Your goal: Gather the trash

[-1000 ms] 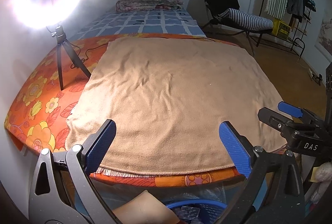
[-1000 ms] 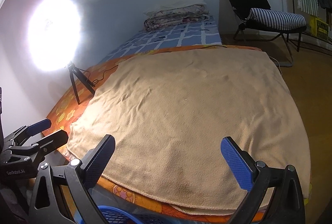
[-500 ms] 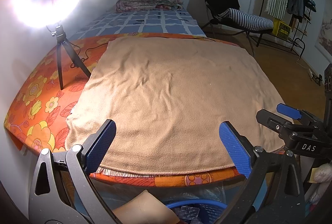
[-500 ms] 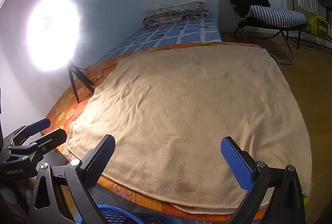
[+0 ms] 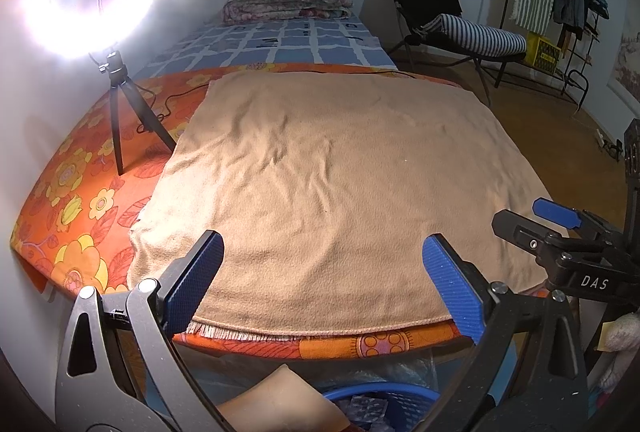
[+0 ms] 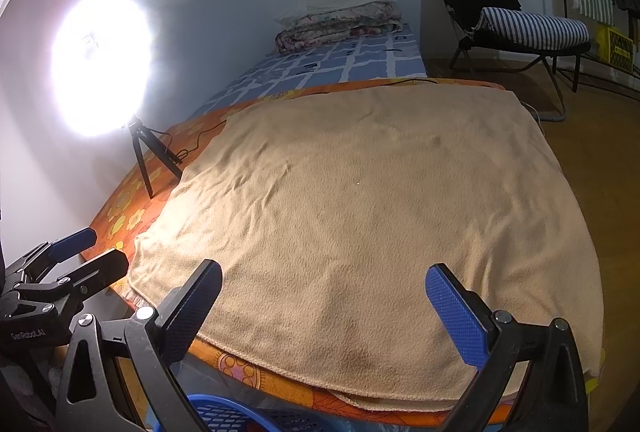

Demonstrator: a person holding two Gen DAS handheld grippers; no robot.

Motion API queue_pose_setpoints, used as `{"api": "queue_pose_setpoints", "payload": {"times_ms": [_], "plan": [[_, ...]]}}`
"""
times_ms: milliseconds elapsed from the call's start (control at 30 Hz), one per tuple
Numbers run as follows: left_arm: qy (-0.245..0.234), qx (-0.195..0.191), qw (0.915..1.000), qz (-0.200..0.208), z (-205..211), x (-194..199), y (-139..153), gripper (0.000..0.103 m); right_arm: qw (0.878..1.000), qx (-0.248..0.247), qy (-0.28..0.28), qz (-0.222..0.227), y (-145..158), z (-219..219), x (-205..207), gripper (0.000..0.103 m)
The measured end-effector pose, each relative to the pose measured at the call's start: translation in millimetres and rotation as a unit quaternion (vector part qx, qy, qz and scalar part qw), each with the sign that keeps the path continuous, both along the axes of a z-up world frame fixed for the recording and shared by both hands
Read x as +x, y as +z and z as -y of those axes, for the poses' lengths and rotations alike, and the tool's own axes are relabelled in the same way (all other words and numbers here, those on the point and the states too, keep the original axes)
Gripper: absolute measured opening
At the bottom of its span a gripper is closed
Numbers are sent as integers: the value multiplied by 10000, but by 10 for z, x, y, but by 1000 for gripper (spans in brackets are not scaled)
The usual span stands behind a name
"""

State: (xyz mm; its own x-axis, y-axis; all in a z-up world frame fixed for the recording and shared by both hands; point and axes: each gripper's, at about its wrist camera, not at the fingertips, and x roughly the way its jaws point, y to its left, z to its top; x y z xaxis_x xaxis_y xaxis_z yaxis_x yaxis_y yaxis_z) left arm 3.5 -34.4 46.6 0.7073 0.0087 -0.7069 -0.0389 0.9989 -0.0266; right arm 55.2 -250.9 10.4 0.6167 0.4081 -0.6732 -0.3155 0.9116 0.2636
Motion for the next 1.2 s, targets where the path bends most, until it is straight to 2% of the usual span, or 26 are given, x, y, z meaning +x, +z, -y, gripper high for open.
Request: {"api": "queue_pose_setpoints", "payload": {"times_ms": [1200], "plan": [[18, 219, 9998, 16, -17, -25, -22, 101, 9999, 52, 34, -145, -80, -4, 3, 103]]}}
